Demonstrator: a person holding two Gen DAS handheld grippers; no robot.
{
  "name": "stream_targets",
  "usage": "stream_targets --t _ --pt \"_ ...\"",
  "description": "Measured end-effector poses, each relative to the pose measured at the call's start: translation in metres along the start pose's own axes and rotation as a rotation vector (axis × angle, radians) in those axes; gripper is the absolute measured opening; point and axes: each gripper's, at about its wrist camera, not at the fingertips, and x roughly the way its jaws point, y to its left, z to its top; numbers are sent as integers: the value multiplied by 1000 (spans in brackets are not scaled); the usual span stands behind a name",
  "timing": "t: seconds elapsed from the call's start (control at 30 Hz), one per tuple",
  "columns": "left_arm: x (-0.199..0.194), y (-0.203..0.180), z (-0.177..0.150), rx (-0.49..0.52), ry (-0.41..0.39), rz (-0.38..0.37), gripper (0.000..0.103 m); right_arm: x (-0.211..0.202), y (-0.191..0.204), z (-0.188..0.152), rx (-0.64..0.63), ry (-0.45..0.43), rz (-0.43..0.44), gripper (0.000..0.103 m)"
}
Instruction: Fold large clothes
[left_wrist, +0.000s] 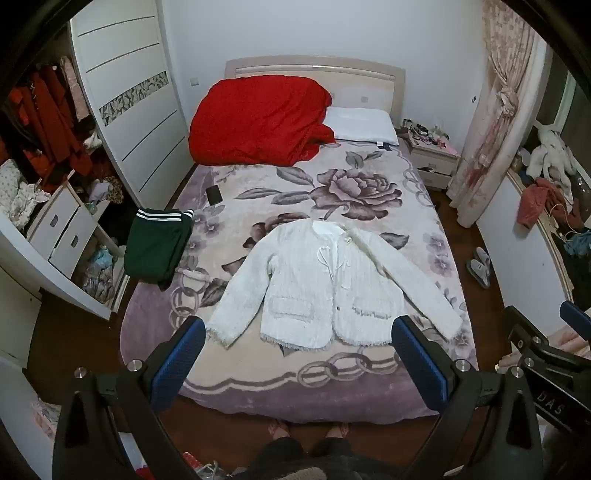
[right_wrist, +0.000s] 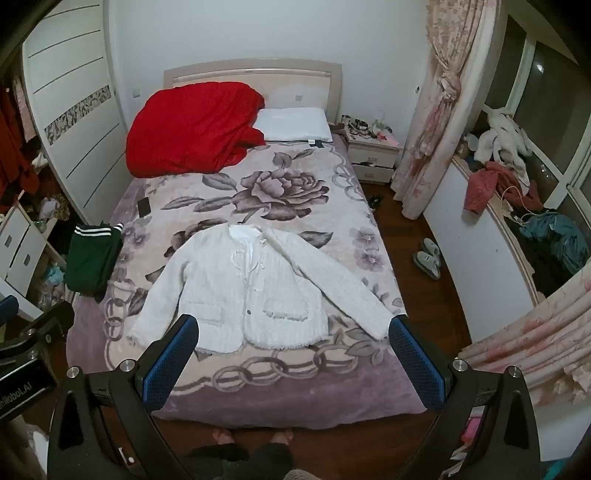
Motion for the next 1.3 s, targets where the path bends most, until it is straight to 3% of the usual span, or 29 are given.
stream_targets --t 1.3 --pt "-6 6 3 -5 -11 -1 103 -10 6 7 -10 -14 -9 103"
